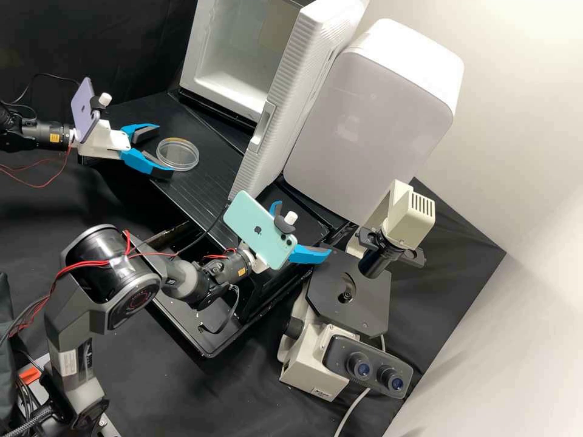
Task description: Place the petri dish in the incubator
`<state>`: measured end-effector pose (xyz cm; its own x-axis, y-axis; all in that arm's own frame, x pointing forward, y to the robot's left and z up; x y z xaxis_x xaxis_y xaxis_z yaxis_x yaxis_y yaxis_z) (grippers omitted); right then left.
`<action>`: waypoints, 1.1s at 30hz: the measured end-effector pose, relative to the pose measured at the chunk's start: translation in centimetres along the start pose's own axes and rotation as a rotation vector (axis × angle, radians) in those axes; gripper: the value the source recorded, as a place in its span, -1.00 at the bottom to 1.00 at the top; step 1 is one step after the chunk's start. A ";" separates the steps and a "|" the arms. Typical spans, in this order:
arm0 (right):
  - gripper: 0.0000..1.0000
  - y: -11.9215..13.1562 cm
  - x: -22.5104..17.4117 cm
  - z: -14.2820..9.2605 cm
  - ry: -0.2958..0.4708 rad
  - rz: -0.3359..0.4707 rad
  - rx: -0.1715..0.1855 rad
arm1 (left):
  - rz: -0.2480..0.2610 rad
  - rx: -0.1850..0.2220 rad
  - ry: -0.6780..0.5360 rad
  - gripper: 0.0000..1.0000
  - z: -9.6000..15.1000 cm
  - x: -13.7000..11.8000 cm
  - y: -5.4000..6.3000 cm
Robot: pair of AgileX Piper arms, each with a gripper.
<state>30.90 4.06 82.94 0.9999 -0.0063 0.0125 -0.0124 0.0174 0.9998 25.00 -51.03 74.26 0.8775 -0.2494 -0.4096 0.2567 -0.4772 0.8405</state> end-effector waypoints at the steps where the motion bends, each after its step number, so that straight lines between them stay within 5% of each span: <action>1: 1.00 0.0 0.0 0.0 0.000 0.000 0.000 | 0.002 0.001 0.000 1.00 0.0 0.1 0.1; 33: 1.00 0.0 0.0 0.0 0.000 0.000 0.000 | -0.049 0.063 -0.005 1.00 0.8 2.7 0.5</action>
<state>30.90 4.06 82.94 0.9999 -0.0063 0.0125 -0.0124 0.0174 0.9998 27.23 -52.63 73.31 0.8627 -0.2284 -0.4511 0.2727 -0.5412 0.7954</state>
